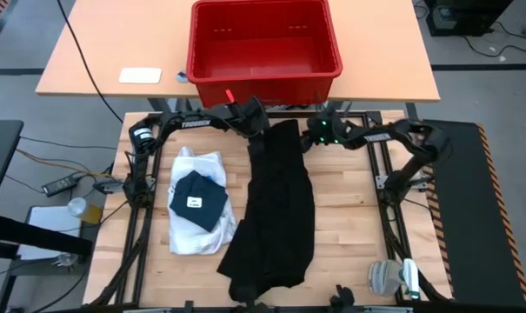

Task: Fold laundry
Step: Fold the black shirt

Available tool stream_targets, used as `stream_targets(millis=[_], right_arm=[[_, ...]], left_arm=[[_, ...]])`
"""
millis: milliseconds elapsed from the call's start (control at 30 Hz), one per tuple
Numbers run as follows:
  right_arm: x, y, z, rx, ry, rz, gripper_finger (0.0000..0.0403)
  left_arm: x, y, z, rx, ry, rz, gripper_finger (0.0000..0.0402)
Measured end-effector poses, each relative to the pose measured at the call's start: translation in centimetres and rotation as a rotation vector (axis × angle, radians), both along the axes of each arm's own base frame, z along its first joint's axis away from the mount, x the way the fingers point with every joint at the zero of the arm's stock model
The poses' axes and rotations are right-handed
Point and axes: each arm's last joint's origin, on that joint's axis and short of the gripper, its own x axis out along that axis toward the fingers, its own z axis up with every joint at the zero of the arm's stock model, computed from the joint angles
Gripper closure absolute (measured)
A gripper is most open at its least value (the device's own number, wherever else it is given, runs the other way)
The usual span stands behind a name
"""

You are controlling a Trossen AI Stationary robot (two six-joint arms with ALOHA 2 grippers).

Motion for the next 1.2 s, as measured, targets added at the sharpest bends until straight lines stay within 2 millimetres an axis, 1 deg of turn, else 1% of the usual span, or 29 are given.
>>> stream_targets(millis=[133, 233, 400, 533, 600, 733, 833, 967, 1033, 1133, 1200], right_arm=[[1.0, -2.2, 0.1, 0.008, -0.016, -0.053, 0.0166], [1.5, -3.5, 0.0, 0.010, -0.014, -0.038, 0.0165], [2.0, -5.4, -1.0, 0.050, 0.069, -0.062, 0.0176], [2.6, -6.2, -0.4, 0.053, 0.068, -0.075, 0.0189], [2.5, -6.3, -0.4, 0.064, 0.106, -0.095, 0.0196], [2.8, -6.7, 0.3, 0.070, 0.127, -0.094, 0.0209], [3.1, -7.0, 0.1, 0.102, 0.153, -0.083, 0.0218], [4.2, -7.7, -0.9, 0.137, 0.229, -0.065, 0.0222], [4.4, -8.0, -0.5, 0.136, 0.238, -0.074, 0.0227], [4.6, -7.9, -0.4, 0.123, 0.237, -0.075, 0.0249], [4.5, -8.0, -0.4, 0.127, 0.230, -0.056, 0.0282]], left_arm=[[0.2, -0.5, -0.1, 0.018, 0.024, -0.005, 0.0401], [0.1, -0.3, -0.1, 0.029, 0.031, 0.002, 0.0401], [-0.6, 0.6, -0.1, 0.032, 0.041, 0.025, 0.0401], [-1.2, 1.6, -0.2, 0.029, 0.049, 0.050, 0.0401], [-1.4, 1.8, -0.2, 0.030, 0.051, 0.056, 0.0401], [-1.5, 2.0, -0.1, 0.040, 0.053, 0.043, 0.0401], [-1.4, 2.0, -0.1, 0.040, 0.049, 0.037, 0.0401], [-1.4, 2.0, -0.1, 0.033, 0.042, 0.026, 0.0401], [-1.4, 1.9, -0.1, 0.031, 0.042, 0.029, 0.0401], [-1.5, 1.9, -0.2, 0.025, 0.048, 0.031, 0.0401], [-1.5, 1.8, -0.2, 0.023, 0.052, 0.031, 0.0401]])
